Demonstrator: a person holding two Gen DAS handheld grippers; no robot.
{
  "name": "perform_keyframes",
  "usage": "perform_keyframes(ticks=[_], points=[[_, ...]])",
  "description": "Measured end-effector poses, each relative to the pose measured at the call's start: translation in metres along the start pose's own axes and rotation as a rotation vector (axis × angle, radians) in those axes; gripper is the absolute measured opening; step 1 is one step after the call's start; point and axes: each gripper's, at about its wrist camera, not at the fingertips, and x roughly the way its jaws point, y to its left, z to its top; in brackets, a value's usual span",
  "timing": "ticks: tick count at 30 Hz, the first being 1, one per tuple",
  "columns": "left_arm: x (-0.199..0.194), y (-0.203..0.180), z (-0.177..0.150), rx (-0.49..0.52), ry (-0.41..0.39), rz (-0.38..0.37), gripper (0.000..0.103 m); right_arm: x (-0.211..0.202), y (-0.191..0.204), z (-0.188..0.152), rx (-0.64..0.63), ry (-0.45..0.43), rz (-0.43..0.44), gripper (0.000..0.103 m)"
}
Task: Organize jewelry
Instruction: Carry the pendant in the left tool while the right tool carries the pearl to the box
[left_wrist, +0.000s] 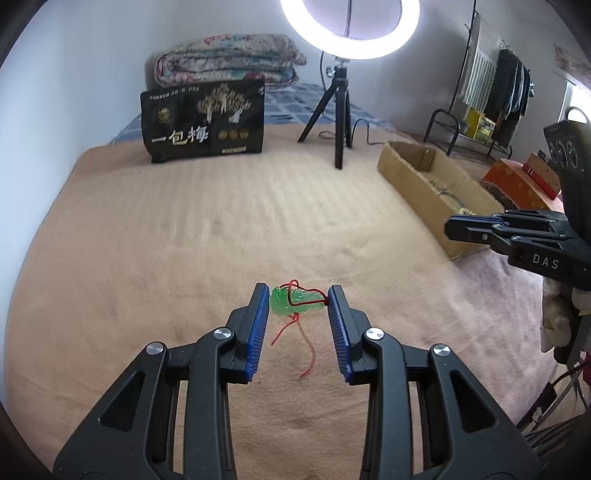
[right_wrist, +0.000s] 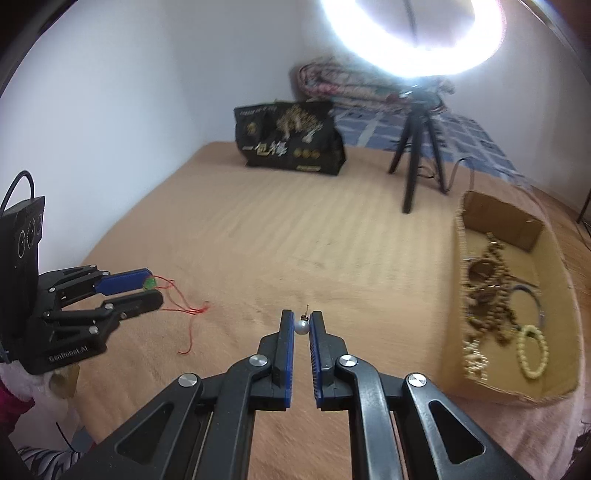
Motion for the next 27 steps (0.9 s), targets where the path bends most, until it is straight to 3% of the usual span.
perform_keyframes(ticks=[15, 27], points=[[-0.022, -0.047, 0.041, 0.068, -0.078, -0.075, 0.033, -0.075, -0.067, -0.01, 0.069, -0.088, -0.109, 0.006], [-0.017, -0.096, 0.081, 0.104, -0.127, -0.153, 0.033, -0.11, -0.117, -0.01, 0.131, -0.135, -0.171, 0.006]])
